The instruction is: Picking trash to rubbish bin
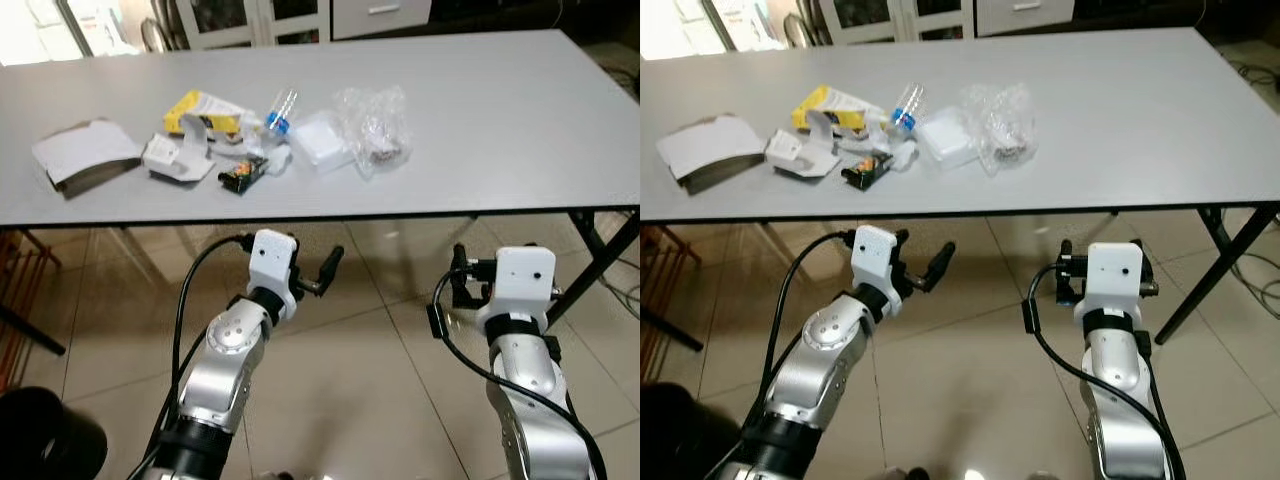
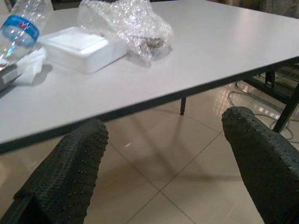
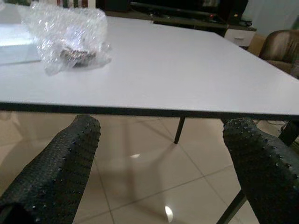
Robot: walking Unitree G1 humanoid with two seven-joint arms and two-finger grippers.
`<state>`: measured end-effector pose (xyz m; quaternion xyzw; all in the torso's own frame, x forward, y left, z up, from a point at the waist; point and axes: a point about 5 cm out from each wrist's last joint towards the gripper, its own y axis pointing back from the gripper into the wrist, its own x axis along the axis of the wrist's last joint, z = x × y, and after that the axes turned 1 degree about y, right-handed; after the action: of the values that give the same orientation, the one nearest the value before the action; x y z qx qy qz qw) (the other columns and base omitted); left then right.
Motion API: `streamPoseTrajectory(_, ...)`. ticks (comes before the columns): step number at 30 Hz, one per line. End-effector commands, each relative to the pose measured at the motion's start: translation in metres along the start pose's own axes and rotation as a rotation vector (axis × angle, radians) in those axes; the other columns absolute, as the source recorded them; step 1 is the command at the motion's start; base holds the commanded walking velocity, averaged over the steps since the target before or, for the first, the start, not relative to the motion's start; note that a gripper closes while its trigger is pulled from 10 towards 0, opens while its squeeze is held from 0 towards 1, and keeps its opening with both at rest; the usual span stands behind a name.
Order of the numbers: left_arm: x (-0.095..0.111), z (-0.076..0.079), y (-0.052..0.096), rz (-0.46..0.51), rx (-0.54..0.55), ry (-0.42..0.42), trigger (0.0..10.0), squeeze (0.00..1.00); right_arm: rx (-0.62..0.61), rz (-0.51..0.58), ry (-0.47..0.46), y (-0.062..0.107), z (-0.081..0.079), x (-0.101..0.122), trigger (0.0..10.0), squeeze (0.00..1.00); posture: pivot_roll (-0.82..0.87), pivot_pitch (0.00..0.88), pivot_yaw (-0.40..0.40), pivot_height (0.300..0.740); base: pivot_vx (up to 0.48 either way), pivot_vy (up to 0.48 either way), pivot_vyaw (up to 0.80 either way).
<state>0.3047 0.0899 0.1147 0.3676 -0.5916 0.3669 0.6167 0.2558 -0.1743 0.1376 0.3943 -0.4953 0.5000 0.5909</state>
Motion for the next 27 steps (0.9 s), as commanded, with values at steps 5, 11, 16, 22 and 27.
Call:
streamPoseTrajectory(5,0.0052,-0.002,-0.001,0.015,0.002,-0.015,10.0,0.0,0.01,0.019,0.004,-0.0001,-0.0028,0.0029,10.0,0.05,-0.11,0.097,0.084,0.74,0.48,0.0,0.0)
streamPoseTrajectory(11,0.0065,-0.0024,-0.0021,0.018,0.004,-0.023,10.0,0.0,0.014,0.024,0.008,-0.0004,-0.0037,0.0034,10.0,0.05,-0.11,0.095,0.086,0.74,0.48,0.0,0.0)
streamPoseTrajectory(16,0.0068,-0.0017,-0.0021,0.019,0.001,-0.025,10.0,0.0,0.013,0.026,0.012,-0.0003,-0.004,0.0033,10.0,0.04,-0.11,0.096,0.087,0.74,0.48,0.0,0.0)
streamPoseTrajectory(22,0.0064,-0.0018,-0.002,0.017,0.0,-0.034,10.0,0.0,0.018,0.029,0.017,-0.0005,-0.0049,0.0036,10.0,0.05,-0.1,0.097,0.084,0.74,0.48,0.0,0.0)
streamPoseTrajectory(27,0.0057,-0.0012,-0.002,0.013,0.0,-0.033,10.0,0.0,0.021,0.03,0.019,-0.001,-0.0049,0.0035,10.0,0.05,-0.1,0.098,0.083,0.74,0.48,0.0,0.0)
